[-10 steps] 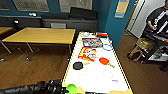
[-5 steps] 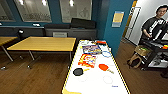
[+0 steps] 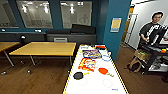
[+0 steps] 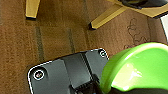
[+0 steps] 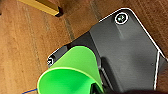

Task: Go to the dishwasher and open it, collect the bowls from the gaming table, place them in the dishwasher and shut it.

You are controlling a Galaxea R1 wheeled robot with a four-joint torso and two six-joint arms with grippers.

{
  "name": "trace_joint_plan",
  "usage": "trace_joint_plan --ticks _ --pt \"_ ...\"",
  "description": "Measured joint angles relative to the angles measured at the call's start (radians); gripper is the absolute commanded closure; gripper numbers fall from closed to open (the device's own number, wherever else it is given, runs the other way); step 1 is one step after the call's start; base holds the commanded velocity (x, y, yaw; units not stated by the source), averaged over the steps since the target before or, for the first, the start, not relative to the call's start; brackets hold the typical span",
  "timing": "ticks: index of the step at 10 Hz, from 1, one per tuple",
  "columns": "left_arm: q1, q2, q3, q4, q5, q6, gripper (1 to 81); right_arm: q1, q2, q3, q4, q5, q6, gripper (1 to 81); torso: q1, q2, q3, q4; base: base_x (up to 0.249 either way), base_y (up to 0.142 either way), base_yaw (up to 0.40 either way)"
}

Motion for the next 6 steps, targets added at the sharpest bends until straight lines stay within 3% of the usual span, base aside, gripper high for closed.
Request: trace_joint_plan --ticks 3,6 --pt "0.085 0.069 -0.133 0.040 -0.069 0.009 81.1 -0.003 0.022 -0.070 -0.027 0.000 -0.001 81.1 0.000 0.000 0.000 0.000 0.000 0.000 0.000" --pt "0.157 0.125 -0.303 0.060 -0.149 0.030 81.1 -0.036 0.041 -0.137 -0.102 -0.003 0.000 81.1 0.000 0.000 0.001 0.000 0.000 0.000 0.000"
